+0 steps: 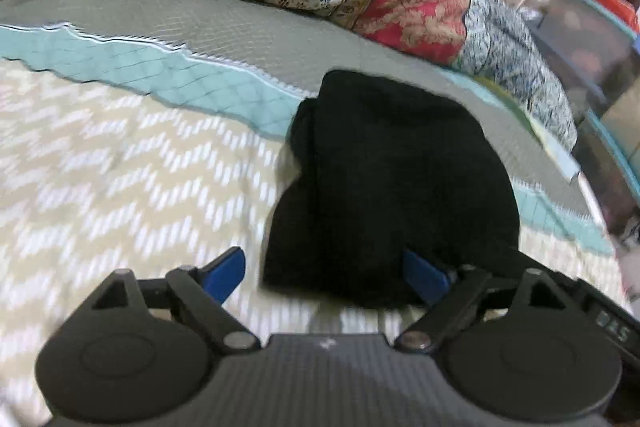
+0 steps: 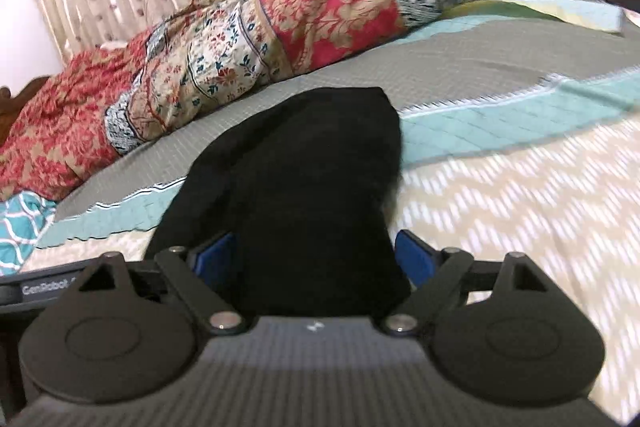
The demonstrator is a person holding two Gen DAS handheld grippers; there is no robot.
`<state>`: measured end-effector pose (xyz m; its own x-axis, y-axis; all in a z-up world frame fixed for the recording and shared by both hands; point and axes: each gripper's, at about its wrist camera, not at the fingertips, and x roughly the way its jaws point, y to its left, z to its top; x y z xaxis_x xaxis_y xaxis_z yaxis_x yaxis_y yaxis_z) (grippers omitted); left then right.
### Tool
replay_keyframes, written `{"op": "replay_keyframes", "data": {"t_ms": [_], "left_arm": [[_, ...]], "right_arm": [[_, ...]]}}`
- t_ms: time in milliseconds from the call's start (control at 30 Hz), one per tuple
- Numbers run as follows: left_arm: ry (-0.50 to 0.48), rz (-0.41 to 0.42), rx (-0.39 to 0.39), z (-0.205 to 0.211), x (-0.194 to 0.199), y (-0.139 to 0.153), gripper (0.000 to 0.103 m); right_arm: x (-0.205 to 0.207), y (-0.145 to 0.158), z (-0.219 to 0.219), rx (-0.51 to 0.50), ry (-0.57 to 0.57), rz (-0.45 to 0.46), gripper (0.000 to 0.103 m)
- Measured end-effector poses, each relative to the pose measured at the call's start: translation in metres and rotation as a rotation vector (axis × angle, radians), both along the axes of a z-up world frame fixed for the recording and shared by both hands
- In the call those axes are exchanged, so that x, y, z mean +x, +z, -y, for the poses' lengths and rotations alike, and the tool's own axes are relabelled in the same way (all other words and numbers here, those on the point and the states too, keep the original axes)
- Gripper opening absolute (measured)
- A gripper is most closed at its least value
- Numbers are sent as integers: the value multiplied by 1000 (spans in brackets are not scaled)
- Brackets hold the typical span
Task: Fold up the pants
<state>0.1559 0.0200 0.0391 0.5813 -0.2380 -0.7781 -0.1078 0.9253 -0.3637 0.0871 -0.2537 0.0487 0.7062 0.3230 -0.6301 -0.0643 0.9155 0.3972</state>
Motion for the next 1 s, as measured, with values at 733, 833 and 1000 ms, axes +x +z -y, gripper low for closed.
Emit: {"op": "replay_keyframes", "data": {"t_ms": [733,833,1000], "left_arm": [[-38,-27,234,43,-214,62,103],[-35,-16,262,47,-234,65,103],[-39,1,300,54,-260,65,103]], "right_arm": [[-186,28,-6,26,-19,-172,89],[-201,29,-8,25,-15,-169,89],[-221,29,-5,52,-33,-189,91]]}}
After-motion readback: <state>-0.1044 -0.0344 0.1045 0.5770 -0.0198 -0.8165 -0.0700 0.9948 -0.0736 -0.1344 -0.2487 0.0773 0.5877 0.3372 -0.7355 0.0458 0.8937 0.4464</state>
